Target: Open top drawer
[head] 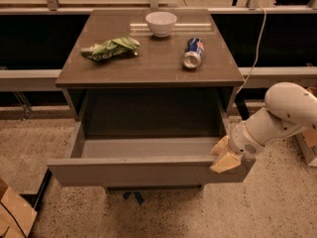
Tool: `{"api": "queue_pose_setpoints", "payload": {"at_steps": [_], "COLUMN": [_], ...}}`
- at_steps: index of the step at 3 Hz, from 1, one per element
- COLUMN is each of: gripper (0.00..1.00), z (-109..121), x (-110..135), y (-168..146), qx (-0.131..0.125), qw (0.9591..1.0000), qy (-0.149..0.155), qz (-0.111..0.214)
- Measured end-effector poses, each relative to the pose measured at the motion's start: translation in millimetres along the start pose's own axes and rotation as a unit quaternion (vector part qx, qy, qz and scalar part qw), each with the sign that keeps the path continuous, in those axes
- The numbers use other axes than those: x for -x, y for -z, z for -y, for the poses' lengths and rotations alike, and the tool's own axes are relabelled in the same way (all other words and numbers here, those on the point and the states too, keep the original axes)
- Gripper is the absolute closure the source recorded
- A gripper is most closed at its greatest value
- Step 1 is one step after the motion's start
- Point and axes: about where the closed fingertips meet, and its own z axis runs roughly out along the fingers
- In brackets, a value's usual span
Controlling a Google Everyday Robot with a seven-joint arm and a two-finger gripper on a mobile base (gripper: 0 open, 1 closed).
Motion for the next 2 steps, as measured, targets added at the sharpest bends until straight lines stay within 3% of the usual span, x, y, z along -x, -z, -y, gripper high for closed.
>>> {"api": "queue_pose_setpoints", "payload": {"at_steps": [2], "gripper": [0.15], "z": [-1.0], "x": [0.4], "y": [-3.2], "qx": [0.003], "qw": [1.0], "qy": [0.001], "qz": [0.0]}}
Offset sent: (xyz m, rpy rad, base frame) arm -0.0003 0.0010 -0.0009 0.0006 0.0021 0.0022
